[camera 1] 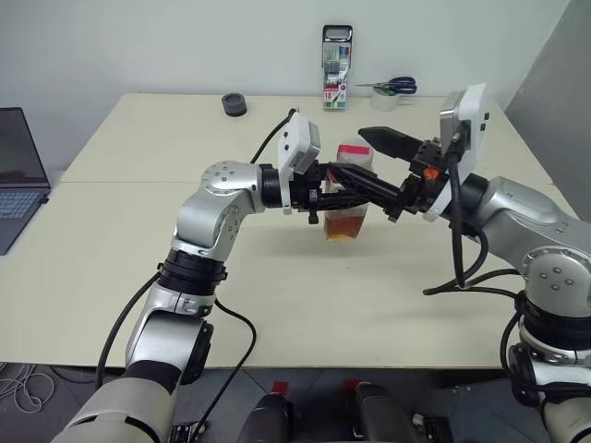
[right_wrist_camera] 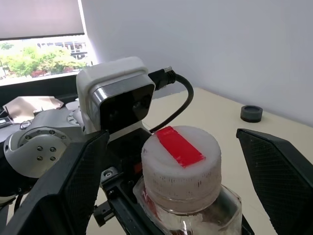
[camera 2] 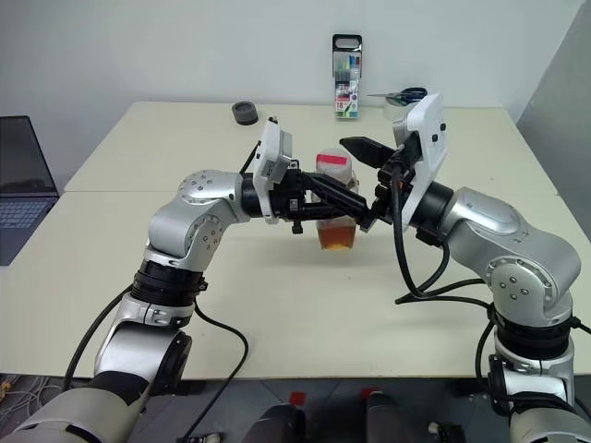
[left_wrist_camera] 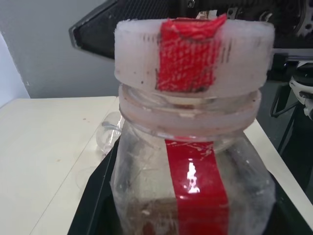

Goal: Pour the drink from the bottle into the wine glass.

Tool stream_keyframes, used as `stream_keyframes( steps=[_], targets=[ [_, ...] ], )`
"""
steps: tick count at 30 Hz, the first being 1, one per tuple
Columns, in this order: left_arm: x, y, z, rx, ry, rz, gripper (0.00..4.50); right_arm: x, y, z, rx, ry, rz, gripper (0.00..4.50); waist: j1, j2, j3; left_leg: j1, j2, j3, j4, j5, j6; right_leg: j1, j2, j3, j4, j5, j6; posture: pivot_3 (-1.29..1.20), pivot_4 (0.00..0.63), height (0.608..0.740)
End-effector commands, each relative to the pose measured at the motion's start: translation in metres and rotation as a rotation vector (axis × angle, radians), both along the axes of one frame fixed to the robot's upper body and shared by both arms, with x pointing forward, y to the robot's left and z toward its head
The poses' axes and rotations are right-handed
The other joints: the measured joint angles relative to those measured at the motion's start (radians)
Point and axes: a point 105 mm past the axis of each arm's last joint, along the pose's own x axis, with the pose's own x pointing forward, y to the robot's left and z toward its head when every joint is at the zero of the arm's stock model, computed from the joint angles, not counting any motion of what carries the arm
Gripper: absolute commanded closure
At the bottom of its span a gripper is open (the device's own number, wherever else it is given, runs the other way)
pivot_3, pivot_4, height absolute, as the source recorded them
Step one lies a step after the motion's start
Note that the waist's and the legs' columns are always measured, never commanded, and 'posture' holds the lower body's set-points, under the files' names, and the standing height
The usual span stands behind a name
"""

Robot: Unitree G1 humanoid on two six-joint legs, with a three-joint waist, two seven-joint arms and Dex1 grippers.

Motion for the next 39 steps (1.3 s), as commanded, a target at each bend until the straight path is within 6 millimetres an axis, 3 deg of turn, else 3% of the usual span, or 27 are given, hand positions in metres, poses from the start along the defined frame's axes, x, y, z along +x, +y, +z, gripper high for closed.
stream_keyframes(
  steps=[1,6,20,25,32,35,39],
  targets=[
    [-0.005,-0.002,0.019,-0.026,-0.071,-0.016,2.68,-0.005,0.002,0.009,0.005,-0.059,0.017,0.99,0.0,0.0,0.0,0.0,0.0,0.0,0.0,0.0,0.0,0.0,0.0,0.0,0.0,0.0,0.0,0.0,0.15,0.74],
    [-0.005,-0.004,0.021,-0.036,-0.066,-0.013,2.68,-0.005,0.003,0.011,0.007,-0.077,0.016,2.68,0.0,0.0,0.0,0.0,0.0,0.0,0.0,0.0,0.0,0.0,0.0,0.0,0.0,0.0,0.0,0.0,0.15,0.74],
    [-0.023,-0.003,0.02,-0.016,-0.05,-0.108,2.68,-0.018,0.002,0.017,-0.104,-0.052,0.272,2.67,0.0,0.0,0.0,0.0,0.0,0.0,0.0,0.0,0.0,0.0,0.0,0.0,0.0,0.0,0.0,0.0,0.15,0.74],
    [-0.023,0.002,0.017,-0.021,-0.037,-0.083,2.68,-0.002,-0.006,0.04,-0.074,-0.15,0.184,2.67,-0.002,0.0,0.0,0.0,0.0,0.0,0.0,0.0,0.0,0.0,0.0,0.0,0.0,0.0,0.0,0.0,0.15,0.74],
    [-0.023,0.005,0.014,-0.025,-0.025,-0.068,2.68,-0.002,-0.013,0.045,-0.145,-0.213,0.167,2.67,0.0,0.0,0.0,-0.001,0.0,0.0,0.001,0.0,0.0,0.0,0.0,0.0,0.0,0.0,0.0,0.0,0.15,0.74],
    [-0.023,0.004,0.014,-0.029,-0.021,-0.072,2.68,-0.001,-0.018,0.054,-0.08,-0.147,0.175,2.67,0.001,0.0,0.0,-0.001,0.0,0.0,0.001,0.0,0.0,-0.001,0.0,-0.001,0.0,0.0,0.0,0.0,0.15,0.74],
    [-0.024,0.003,0.013,-0.029,-0.015,-0.079,2.68,-0.004,-0.018,0.05,-0.152,-0.172,0.191,2.67,0.002,0.0,0.0,-0.001,0.0,0.0,0.001,0.0,0.0,-0.001,-0.001,0.0,0.0,0.0,0.0,0.0,0.15,0.74]
  ],
)
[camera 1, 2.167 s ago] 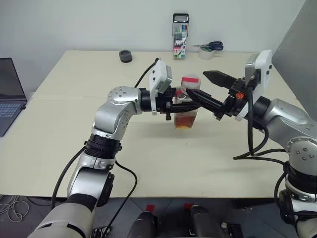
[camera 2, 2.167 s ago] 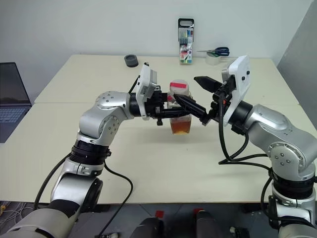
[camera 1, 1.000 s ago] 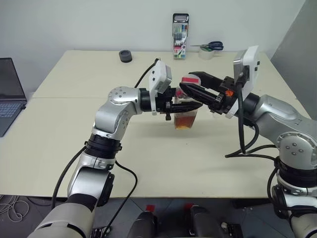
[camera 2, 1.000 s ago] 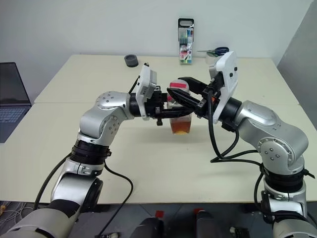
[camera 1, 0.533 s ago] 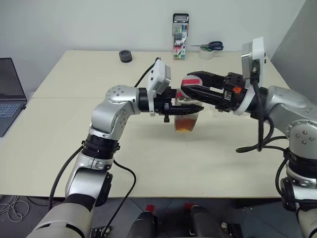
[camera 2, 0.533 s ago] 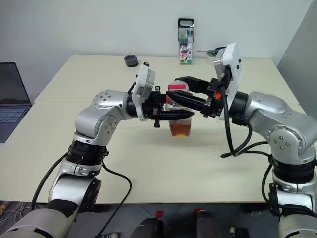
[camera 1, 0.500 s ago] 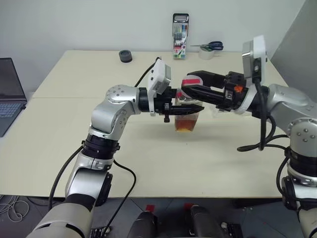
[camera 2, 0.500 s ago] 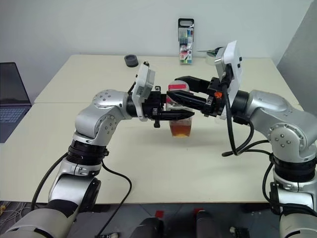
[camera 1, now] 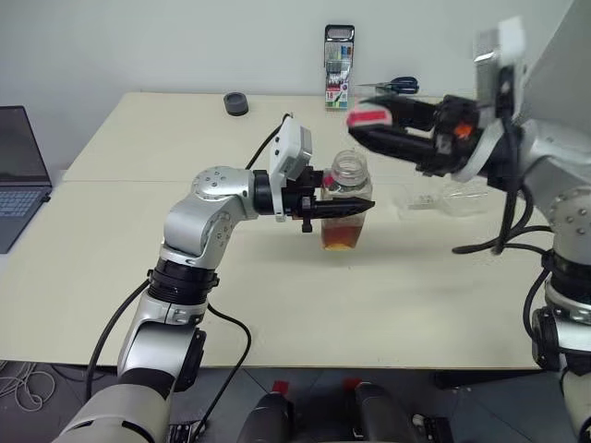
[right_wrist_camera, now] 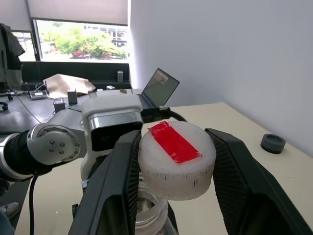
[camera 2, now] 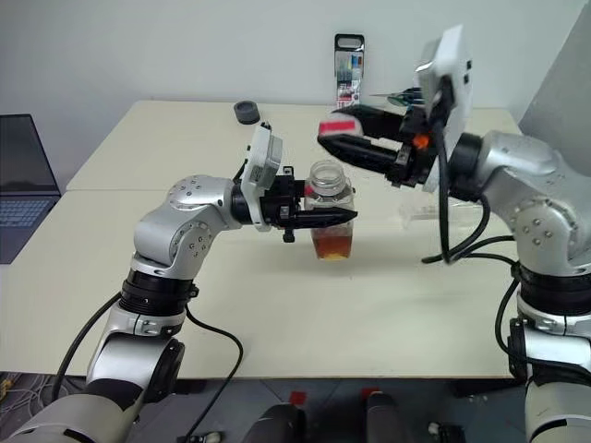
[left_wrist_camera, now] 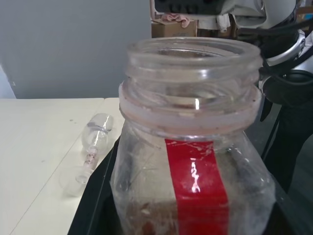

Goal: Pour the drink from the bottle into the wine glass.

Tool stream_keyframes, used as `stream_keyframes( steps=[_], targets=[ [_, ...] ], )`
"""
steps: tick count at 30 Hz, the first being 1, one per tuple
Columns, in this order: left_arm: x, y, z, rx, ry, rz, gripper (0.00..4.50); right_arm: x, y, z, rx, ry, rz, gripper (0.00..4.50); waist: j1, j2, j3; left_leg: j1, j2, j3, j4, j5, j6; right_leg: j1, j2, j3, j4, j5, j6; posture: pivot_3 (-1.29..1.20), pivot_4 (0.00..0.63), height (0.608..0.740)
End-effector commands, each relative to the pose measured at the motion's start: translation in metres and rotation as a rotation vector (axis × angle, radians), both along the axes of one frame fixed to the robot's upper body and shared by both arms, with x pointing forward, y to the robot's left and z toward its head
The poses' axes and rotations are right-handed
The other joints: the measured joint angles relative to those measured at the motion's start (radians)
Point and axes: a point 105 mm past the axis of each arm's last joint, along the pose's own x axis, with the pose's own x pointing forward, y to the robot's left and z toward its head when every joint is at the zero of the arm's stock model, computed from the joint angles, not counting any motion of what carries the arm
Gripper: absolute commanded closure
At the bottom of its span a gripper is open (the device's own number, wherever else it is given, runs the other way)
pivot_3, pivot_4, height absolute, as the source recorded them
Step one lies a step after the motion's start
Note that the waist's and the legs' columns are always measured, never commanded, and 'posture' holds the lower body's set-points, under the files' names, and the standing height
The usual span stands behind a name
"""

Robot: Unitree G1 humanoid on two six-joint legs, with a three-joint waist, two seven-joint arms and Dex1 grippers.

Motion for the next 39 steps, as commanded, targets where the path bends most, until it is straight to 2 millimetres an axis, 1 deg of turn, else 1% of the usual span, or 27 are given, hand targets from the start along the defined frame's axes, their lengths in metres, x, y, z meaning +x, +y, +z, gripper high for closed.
stream_keyframes(
  steps=[1,5,7,10,13,16,18,19,21,24,26,27,29,31,33,36,38,39],
  targets=[
    [-0.007,-0.002,0.012,-0.024,-0.047,-0.033,2.68,-0.009,-0.001,0.008,-0.025,-0.045,0.027,2.67,0.0,0.0,0.0,0.0,0.0,0.0,0.0,0.0,0.0,0.0,0.0,0.0,0.0,0.0,0.0,0.0,0.15,0.74],
    [-0.007,-0.002,0.013,-0.027,-0.049,-0.027,2.68,-0.005,-0.007,0.011,0.012,-0.018,-0.004,2.67,0.0,0.0,0.0,0.0,0.0,0.0,0.0,0.0,0.0,0.0,0.0,0.0,0.0,0.0,0.0,0.0,0.15,0.74],
    [-0.005,-0.001,0.013,-0.028,-0.051,-0.014,2.68,-0.003,-0.013,0.009,0.04,-0.007,-0.054,2.67,0.0,0.0,0.0,0.0,0.0,0.0,0.0,0.0,0.0,0.0,0.0,0.0,0.0,0.0,0.0,0.0,0.15,0.74],
    [-0.003,0.002,0.011,-0.031,-0.046,0.016,2.68,0.002,-0.035,-0.009,0.082,0.023,-0.207,2.67,0.003,0.0,0.0,-0.001,0.0,-0.001,0.0,0.0,0.0,0.0,-0.001,-0.001,0.0,0.0,0.0,0.0,0.15,0.74],
    [-0.002,0.005,0.01,-0.036,-0.041,0.04,2.68,0.014,-0.067,-0.044,0.102,0.05,-0.484,2.67,0.006,-0.001,0.0,-0.002,-0.001,0.0,0.001,0.0,0.0,-0.001,-0.002,0.0,0.0,0.0,0.0,0.0,0.15,0.74],
    [-0.001,0.005,0.01,-0.042,-0.039,0.055,2.68,0.028,-0.107,-0.09,0.106,0.078,-0.845,2.67,0.005,0.0,0.0,-0.007,-0.002,0.0,0.002,0.0,0.0,-0.006,-0.003,0.0,0.002,0.0,0.0,0.0,0.15,0.74],
    [-0.002,0.004,0.01,-0.04,-0.039,0.054,2.68,0.032,-0.122,-0.121,0.119,0.13,-1.008,2.67,0.004,0.0,-0.001,-0.007,-0.002,0.001,0.004,0.0,0.0,-0.006,-0.003,0.001,0.004,0.0,0.0,0.0,0.15,0.74],
    [-0.002,0.003,0.01,-0.039,-0.04,0.05,2.68,0.034,-0.124,-0.138,0.132,0.17,-1.055,2.67,0.002,0.0,-0.001,-0.007,-0.003,0.002,0.004,0.0,0.0,-0.007,-0.003,0.002,0.006,0.0,0.0,0.0,0.15,0.74],
    [-0.002,0.001,0.012,-0.038,-0.042,0.043,2.68,0.036,-0.12,-0.164,0.125,0.228,-1.093,2.67,-0.004,0.0,-0.001,-0.005,-0.002,0.003,0.004,0.0,0.0,-0.008,-0.002,0.004,0.009,0.0,0.0,0.0,0.15,0.74],
    [-0.001,-0.002,0.014,-0.037,-0.047,0.037,2.68,0.042,-0.113,-0.195,0.138,0.298,-1.126,2.67,-0.006,0.0,-0.001,0.001,-0.001,0.01,0.003,0.0,0.0,-0.008,0.0,0.012,0.014,0.0,0.001,0.0,0.15,0.74],
    [-0.001,-0.004,0.015,-0.037,-0.049,0.03,2.68,0.047,-0.113,-0.209,0.133,0.32,-1.162,2.67,-0.005,0.0,-0.001,0.007,-0.001,0.014,0.001,0.0,0.0,-0.004,0.006,0.018,0.015,0.0,0.001,0.0,0.15,0.74],
    [-0.002,-0.005,0.016,-0.037,-0.05,0.027,2.68,0.049,-0.113,-0.214,0.137,0.328,-1.17,2.67,-0.005,0.0,-0.001,0.01,0.0,0.018,0.0,0.0,0.001,-0.004,0.007,0.021,0.015,0.0,0.001,0.0,0.15,0.74],
    [-0.003,-0.005,0.016,-0.036,-0.05,0.021,2.68,0.052,-0.115,-0.227,0.142,0.383,-1.192,2.67,-0.005,0.0,-0.001,0.011,0.002,0.023,0.0,0.0,0.001,-0.004,0.009,0.024,0.015,0.0,0.001,0.0,0.15,0.74],
    [-0.003,-0.006,0.016,-0.033,-0.05,0.019,2.68,0.053,-0.122,-0.241,0.099,0.402,-1.228,2.67,-0.005,0.0,-0.001,0.011,0.003,0.024,0.0,0.0,0.001,-0.005,0.01,0.025,0.015,0.0,0.001,0.0,0.15,0.74],
    [-0.003,-0.005,0.016,-0.031,-0.051,0.02,2.68,0.054,-0.127,-0.247,0.09,0.406,-1.259,2.67,-0.005,0.0,-0.001,0.011,0.003,0.025,0.0,0.0,0.001,-0.006,0.011,0.025,0.016,0.0,0.0,0.0,0.15,0.74],
    [-0.003,-0.005,0.017,-0.03,-0.052,0.022,2.68,0.055,-0.125,-0.245,0.096,0.399,-1.238,2.67,-0.004,0.0,-0.001,0.011,0.003,0.024,0.0,0.0,0.001,-0.005,0.011,0.025,0.016,0.0,0.001,0.0,0.15,0.74],
    [-0.002,-0.003,0.017,-0.028,-0.053,0.028,2.68,0.056,-0.119,-0.243,0.077,0.377,-1.197,2.03,-0.004,0.0,-0.001,0.011,0.003,0.024,0.0,0.0,0.001,-0.005,0.011,0.025,0.016,0.0,0.001,0.0,0.15,0.74],
    [-0.002,-0.003,0.017,-0.027,-0.053,0.029,2.68,0.056,-0.117,-0.242,0.07,0.369,-1.185,1.8,-0.004,0.0,-0.001,0.011,0.003,0.025,0.0,0.0,0.001,-0.005,0.011,0.025,0.015,0.0,0.001,0.0,0.15,0.74]
  ],
)
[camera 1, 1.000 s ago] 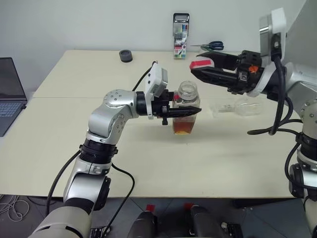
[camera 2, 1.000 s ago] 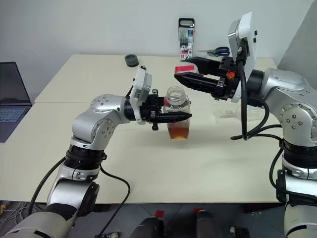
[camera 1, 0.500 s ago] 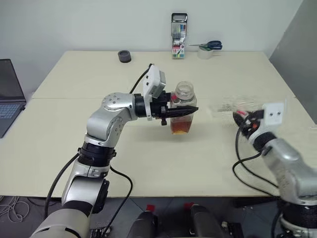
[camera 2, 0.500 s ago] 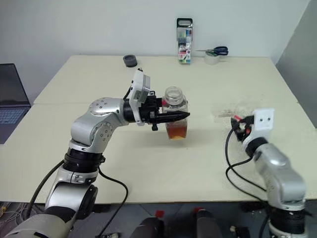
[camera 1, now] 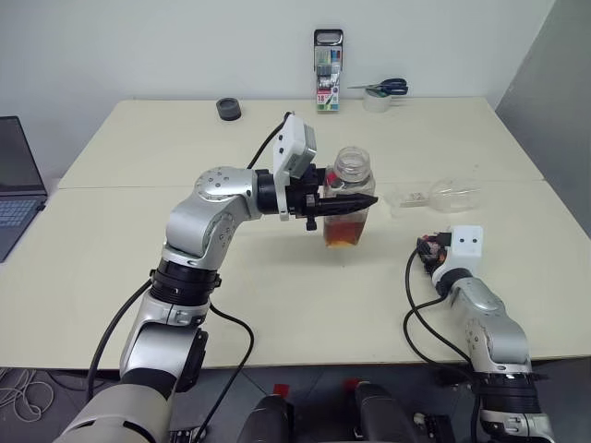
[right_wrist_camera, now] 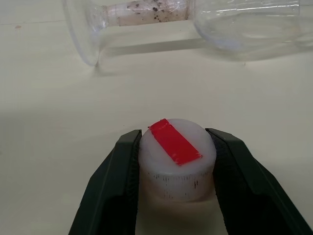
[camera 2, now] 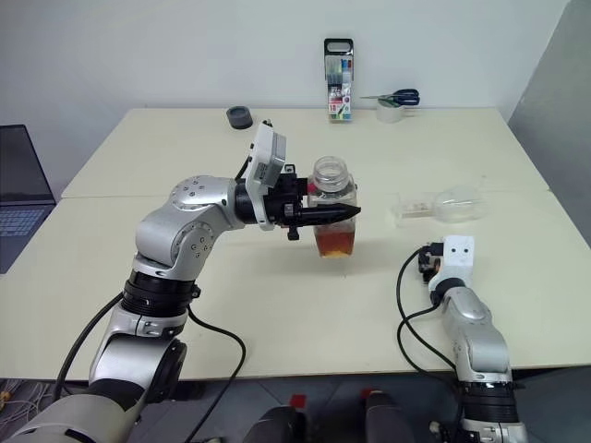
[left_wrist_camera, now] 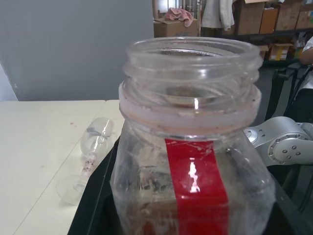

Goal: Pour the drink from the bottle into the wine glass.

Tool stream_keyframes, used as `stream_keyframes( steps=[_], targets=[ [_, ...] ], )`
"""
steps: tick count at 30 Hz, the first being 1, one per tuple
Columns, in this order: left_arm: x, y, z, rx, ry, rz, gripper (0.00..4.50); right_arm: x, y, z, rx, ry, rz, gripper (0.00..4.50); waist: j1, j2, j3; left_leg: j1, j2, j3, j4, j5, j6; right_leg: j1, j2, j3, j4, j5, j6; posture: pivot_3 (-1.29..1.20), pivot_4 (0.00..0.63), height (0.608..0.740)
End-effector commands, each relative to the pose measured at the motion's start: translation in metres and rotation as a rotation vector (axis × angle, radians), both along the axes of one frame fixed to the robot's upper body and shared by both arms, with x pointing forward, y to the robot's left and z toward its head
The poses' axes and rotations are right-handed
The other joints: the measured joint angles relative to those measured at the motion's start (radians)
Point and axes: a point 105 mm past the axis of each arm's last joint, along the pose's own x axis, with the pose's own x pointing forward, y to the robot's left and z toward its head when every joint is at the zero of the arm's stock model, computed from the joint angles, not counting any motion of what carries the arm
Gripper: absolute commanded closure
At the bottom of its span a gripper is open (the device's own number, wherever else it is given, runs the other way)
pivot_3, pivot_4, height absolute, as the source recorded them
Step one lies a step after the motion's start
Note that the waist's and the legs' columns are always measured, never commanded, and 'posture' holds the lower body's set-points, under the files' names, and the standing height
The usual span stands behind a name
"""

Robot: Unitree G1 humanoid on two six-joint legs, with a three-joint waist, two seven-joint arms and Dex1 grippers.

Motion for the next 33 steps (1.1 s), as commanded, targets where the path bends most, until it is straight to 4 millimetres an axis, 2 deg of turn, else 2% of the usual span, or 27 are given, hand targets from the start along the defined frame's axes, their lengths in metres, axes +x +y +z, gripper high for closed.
stream_keyframes(
  steps=[1,5,8,12,14,17,19,21,24,26,29,33],
  targets=[
    [-0.005,0.0,0.015,-0.016,-0.059,-0.014,2.68,0.001,0.004,0.007,-0.037,-0.035,0.053,1.47,0.0,0.0,0.0,0.0,0.0,0.0,0.0,0.0,0.0,0.0,0.0,0.0,0.0,0.0,0.0,0.0,0.15,0.74],
    [-0.004,0.001,0.015,-0.017,-0.059,-0.004,2.68,-0.002,0.003,0.01,-0.061,-0.038,0.074,0.07,0.0,0.0,0.0,0.0,0.0,0.0,0.0,0.0,0.0,0.0,0.0,0.0,0.0,0.0,0.0,0.0,0.15,0.74],
    [-0.003,0.001,0.013,-0.014,-0.057,0.001,2.68,-0.003,-0.003,0.013,-0.092,-0.039,0.064,0.02,0.0,0.0,0.0,0.0,0.0,0.0,0.0,0.0,0.0,0.0,0.0,0.0,0.0,0.0,0.0,0.0,0.15,0.74],
    [-0.003,0.001,0.014,-0.016,-0.056,0.005,2.68,-0.003,-0.002,0.024,-0.104,-0.059,0.097,0.02,0.0,0.0,0.0,0.0,0.0,0.0,0.0,0.0,0.0,0.0,0.0,0.0,0.0,0.0,0.0,0.0,0.15,0.74],
    [-0.001,0.002,0.014,-0.021,-0.056,0.019,2.68,-0.006,0.004,0.039,-0.117,-0.089,0.162,0.02,-0.001,0.0,0.0,0.0,0.0,0.0,0.0,0.0,0.0,0.0,0.0,0.0,0.0,0.0,0.0,0.0,0.15,0.74],
    [0.005,0.006,0.015,-0.042,-0.054,0.07,2.68,-0.014,0.007,0.063,-0.225,-0.11,0.275,0.02,0.0,0.0,0.0,0.0,0.0,0.0,0.0,0.0,0.0,0.0,0.0,0.0,0.0,0.0,0.0,0.0,0.15,0.74],
    [0.01,0.009,0.016,-0.064,-0.049,0.119,2.68,-0.02,0.01,0.082,-0.231,-0.13,0.35,0.02,0.0,0.0,0.0,0.0,0.0,0.0,0.0,0.0,0.001,0.0,0.0,-0.001,-0.001,0.0,0.0,0.0,0.15,0.74],
    [0.015,0.012,0.015,-0.069,-0.054,0.178,2.68,-0.029,0.022,0.102,-0.201,-0.159,0.467,0.02,-0.001,0.0,0.0,0.0,0.0,-0.001,0.0,-0.001,0.001,0.0,0.0,0.0,0.0,0.0,0.0,0.0,0.15,0.74],
    [0.036,0.023,0.011,-0.075,-0.075,0.352,2.68,-0.052,0.054,0.137,-0.113,-0.218,0.736,0.02,-0.002,0.0,0.0,0.0,0.001,-0.002,0.0,-0.001,0.001,0.0,0.001,0.0,0.0,0.0,0.0,0.0,0.15,0.74],
    [0.05,0.034,0.009,-0.077,-0.1,0.478,2.68,-0.061,0.065,0.152,-0.115,-0.222,0.845,0.02,-0.001,-0.001,0.0,0.0,0.001,-0.002,0.0,-0.001,0.002,0.0,0.001,0.0,0.0,0.0,0.0,0.0,0.15,0.74],
    [0.071,0.056,0.009,-0.09,-0.124,0.699,2.68,-0.06,0.073,0.176,-0.102,-0.235,0.915,0.02,0.0,-0.001,0.001,0.0,0.001,-0.003,0.0,-0.001,0.002,0.0,0.0,-0.001,-0.001,0.0,0.0,0.0,0.15,0.74],
    [0.085,0.081,0.009,-0.132,-0.11,0.911,2.68,-0.063,0.094,0.205,-0.032,-0.288,1.015,0.02,0.003,-0.003,0.002,-0.001,0.001,-0.003,0.0,-0.001,0.001,-0.001,0.0,-0.001,-0.001,0.0,0.0,0.0,0.15,0.74]
  ],
)
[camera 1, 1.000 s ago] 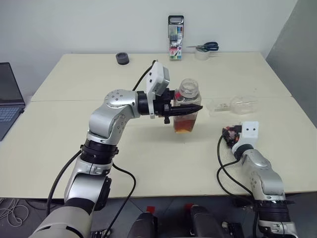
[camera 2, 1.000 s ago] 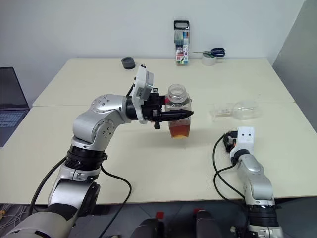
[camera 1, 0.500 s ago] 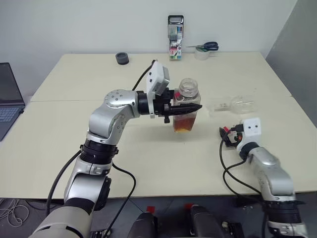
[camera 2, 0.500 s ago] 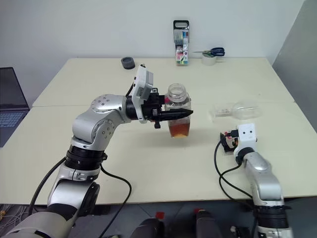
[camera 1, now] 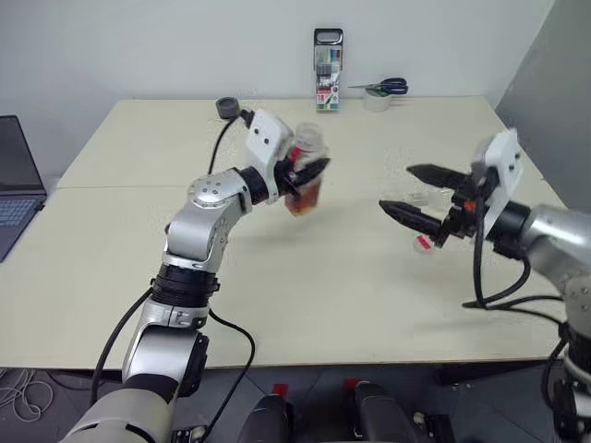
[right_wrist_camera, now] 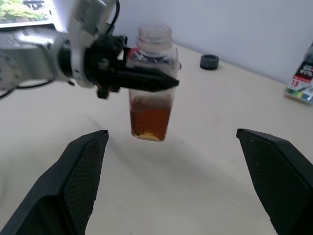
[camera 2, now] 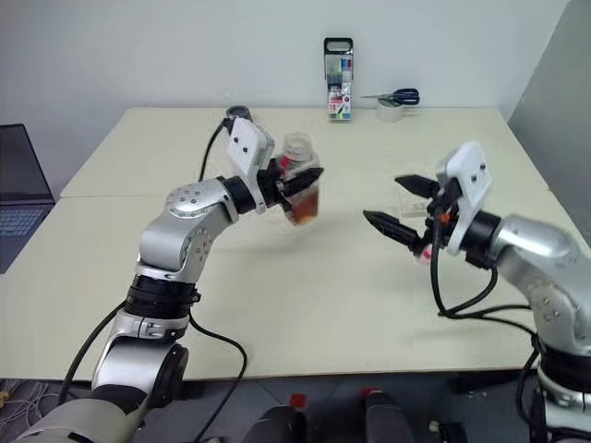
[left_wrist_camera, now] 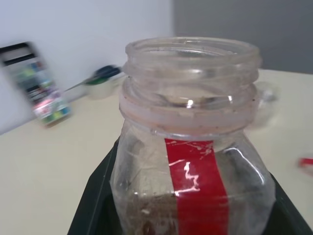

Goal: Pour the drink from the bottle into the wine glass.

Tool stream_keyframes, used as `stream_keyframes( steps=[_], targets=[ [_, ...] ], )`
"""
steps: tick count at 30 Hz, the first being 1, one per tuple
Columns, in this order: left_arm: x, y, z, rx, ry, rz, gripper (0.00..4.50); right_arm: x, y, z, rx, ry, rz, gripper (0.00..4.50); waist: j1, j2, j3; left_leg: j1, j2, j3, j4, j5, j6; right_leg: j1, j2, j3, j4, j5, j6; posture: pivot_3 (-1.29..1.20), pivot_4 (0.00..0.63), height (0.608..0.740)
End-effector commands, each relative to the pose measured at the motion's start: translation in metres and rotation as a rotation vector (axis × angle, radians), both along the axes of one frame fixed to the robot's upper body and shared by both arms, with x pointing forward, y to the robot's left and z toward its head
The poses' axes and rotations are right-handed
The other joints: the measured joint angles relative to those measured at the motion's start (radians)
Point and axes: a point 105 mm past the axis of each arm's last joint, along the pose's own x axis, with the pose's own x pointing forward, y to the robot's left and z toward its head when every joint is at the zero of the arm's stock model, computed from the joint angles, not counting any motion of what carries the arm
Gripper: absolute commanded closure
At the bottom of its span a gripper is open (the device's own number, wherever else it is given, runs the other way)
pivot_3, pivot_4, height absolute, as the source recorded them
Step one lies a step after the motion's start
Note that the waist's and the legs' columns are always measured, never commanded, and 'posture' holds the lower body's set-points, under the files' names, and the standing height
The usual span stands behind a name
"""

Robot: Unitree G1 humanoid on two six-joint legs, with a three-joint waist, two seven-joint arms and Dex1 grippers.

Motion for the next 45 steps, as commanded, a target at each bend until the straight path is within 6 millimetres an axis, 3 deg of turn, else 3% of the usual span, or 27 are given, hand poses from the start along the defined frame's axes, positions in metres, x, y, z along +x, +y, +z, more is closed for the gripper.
stream_keyframes(
  steps=[1,5,10,18,37,38,45],
  targets=[
    [0.007,0.027,0.021,-0.064,-0.083,0.199,2.68,-0.009,0.017,0.023,0.068,-0.022,0.101,0.02,0.001,-0.001,0.0,0.0,0.0,0.0,0.0,0.0,0.0,0.0,0.0,0.0,0.0,0.0,0.0,0.0,0.15,0.74],
    [0.015,0.085,0.021,-0.15,-0.109,0.526,2.68,-0.014,0.035,0.037,0.117,-0.036,0.185,0.02,0.0,-0.001,0.001,-0.001,0.0,0.001,0.0,0.0,-0.001,-0.001,-0.005,0.001,-0.001,0.0,0.0,0.0,0.15,0.74],
    [0.016,0.114,0.003,-0.233,-0.085,0.665,2.68,-0.013,0.043,0.042,0.149,-0.033,0.227,0.02,0.005,-0.002,0.001,-0.001,-0.001,0.0,0.0,0.0,-0.001,-0.001,-0.006,0.0,-0.001,0.0,0.0,0.0,0.15,0.74],
    [0.019,0.133,-0.012,-0.279,-0.098,0.676,2.68,-0.017,0.054,0.048,0.179,-0.041,0.273,0.02,0.01,-0.004,0.002,-0.002,-0.002,0.0,0.0,0.0,-0.001,-0.002,-0.007,-0.001,-0.001,0.0,0.0,0.0,0.15,0.74],
    [0.039,0.137,-0.047,-0.227,-0.059,0.619,2.68,-0.02,0.057,0.038,0.158,-0.047,0.233,0.02,0.005,-0.005,0.002,-0.002,-0.002,0.0,0.0,0.0,-0.001,-0.002,-0.008,-0.002,0.0,0.0,0.0,0.0,0.15,0.74],
    [0.039,0.138,-0.048,-0.229,-0.057,0.621,2.03,-0.02,0.057,0.038,0.158,-0.047,0.232,0.0,0.005,-0.005,0.002,-0.002,-0.002,0.0,0.0,0.0,-0.001,-0.002,-0.008,-0.001,0.0,0.0,0.0,0.0,0.15,0.74],
    [0.031,0.146,-0.057,-0.27,-0.034,0.658,0.04,-0.019,0.054,0.035,0.161,-0.045,0.209,0.0,0.004,-0.005,0.002,-0.002,-0.002,0.0,0.0,0.0,-0.001,-0.002,-0.008,-0.001,0.0,0.0,0.0,0.0,0.15,0.74]
  ],
)
